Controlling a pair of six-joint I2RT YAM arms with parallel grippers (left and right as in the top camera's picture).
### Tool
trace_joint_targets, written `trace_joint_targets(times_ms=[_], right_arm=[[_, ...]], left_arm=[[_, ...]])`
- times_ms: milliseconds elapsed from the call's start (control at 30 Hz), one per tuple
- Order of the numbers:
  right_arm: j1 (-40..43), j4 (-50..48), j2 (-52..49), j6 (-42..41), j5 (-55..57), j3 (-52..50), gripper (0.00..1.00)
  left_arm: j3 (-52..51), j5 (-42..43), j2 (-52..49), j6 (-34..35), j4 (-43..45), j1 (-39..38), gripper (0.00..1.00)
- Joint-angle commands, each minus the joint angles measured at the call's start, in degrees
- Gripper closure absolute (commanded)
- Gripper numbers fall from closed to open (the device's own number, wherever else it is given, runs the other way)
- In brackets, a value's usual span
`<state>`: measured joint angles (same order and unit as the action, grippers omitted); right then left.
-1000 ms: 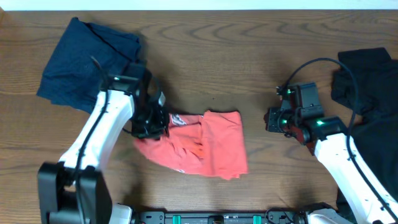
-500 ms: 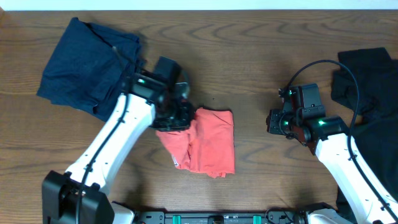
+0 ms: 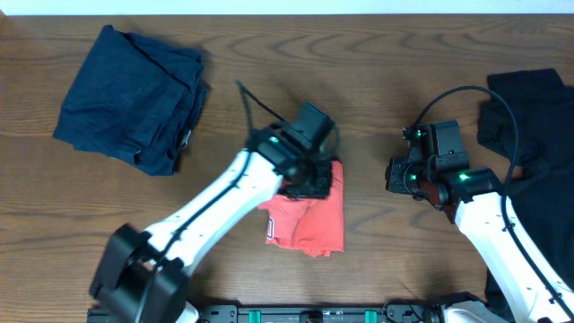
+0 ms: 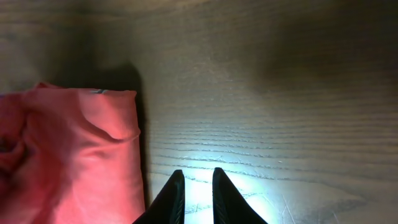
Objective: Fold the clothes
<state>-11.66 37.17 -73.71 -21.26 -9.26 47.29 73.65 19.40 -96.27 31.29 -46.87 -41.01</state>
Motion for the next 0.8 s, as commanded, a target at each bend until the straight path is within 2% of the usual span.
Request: trace_joint_targets(times_ms=[0,100,333,367,433,467,633,767], right_arm=[[0.1,-0.1,0.3,0.2,0.5,0.6,0.84],[0.1,-0.1,0.3,0.2,0.5,0.6,0.82],[0.1,-0.1,0.3,0.3,0.5,0.6,0.78],[0.1,-0.1,0.3,0.3,0.5,0.6,0.78],[0.2,-0.2,0.3,0.3,0.6,0.6,0.73],[0.2,-0.2,0.3,0.3,0.8,0.6,0.71],[0.3,-0.2,0.3,0.3,0.9,0.6,0.67],[0.3,-0.1,0.3,0.4,0.9,0.6,0.64]], left_arm=[[-0.3,1.0,-1.2,2.0,0.0,-1.9,0.56],[-0.2,0.9,-1.1,1.6,-0.7,-1.9,0.53],[0.1,3.9,-1.0,1.9,-1.0,-1.5,0.52],[0.2,5.0,-1.0,2.3,-1.0,-1.5,0.54],[0.5,8.2,-1.0,3.2,-0.9,-1.5,0.75],[0.5,9.2,-1.0,3.5,-0.8,-1.5,0.8],[0.5,8.8,-0.9,2.8,-1.4,-1.3,0.81],[1.2,3.4,1.0,1.3,-5.2,1.6,0.81]])
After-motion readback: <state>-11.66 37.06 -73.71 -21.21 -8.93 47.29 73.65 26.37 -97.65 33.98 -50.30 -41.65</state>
